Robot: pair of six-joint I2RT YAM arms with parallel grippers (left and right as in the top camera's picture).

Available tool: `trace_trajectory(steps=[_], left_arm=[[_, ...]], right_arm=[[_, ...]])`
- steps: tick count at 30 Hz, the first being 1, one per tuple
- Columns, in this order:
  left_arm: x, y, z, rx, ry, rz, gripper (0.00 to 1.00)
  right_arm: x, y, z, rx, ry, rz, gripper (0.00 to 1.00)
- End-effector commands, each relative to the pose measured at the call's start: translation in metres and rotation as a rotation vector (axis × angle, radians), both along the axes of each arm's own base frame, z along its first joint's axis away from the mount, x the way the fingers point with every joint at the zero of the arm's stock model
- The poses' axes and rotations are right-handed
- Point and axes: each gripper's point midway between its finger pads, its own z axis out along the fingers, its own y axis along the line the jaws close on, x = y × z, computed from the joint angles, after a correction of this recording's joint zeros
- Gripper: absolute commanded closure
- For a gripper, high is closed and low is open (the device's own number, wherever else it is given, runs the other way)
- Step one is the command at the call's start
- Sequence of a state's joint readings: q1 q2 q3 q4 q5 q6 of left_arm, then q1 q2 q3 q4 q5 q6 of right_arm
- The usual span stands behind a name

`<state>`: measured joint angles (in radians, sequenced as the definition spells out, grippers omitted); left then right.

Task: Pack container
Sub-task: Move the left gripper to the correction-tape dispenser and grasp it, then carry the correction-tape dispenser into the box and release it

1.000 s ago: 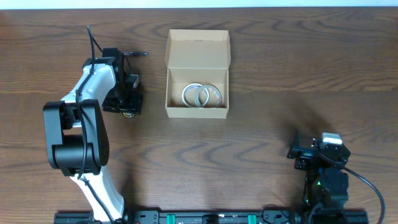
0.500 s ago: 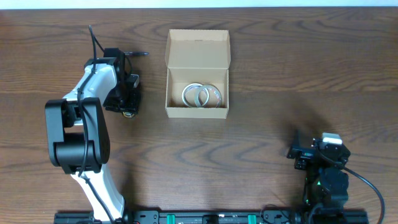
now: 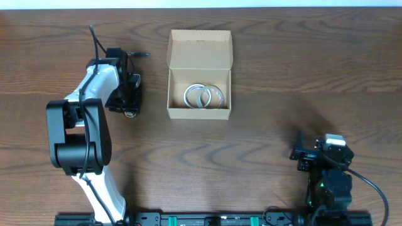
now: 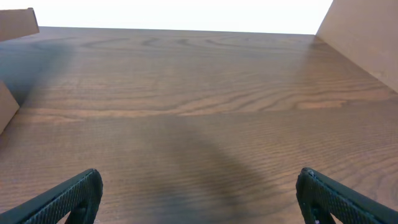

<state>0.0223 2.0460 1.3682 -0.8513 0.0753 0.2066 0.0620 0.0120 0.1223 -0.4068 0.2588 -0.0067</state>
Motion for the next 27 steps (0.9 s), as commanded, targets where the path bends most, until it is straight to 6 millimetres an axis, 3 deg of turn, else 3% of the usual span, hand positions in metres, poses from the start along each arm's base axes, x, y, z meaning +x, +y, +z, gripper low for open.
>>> trace_trajectory(steps=[1, 9, 22, 27], left_arm=[[0.003, -0.007, -0.005, -0.030, -0.004, 0.011, 0.58], [0.012, -0.006, 0.016, -0.028, -0.074, 0.028, 0.58], [0.027, -0.008, 0.090, -0.033, -0.282, 0.065, 0.58], [0.031, -0.029, 0.128, -0.047, -0.397, 0.012, 0.57]], right_arm=[[0.000, -0.002, -0.001, 0.016, -0.005, -0.014, 0.01], [0.000, -0.002, -0.001, 0.016, -0.005, -0.014, 0.01], [0.000, -0.002, -0.001, 0.015, -0.005, -0.014, 0.01], [0.000, -0.002, -0.001, 0.016, -0.005, -0.014, 0.01]])
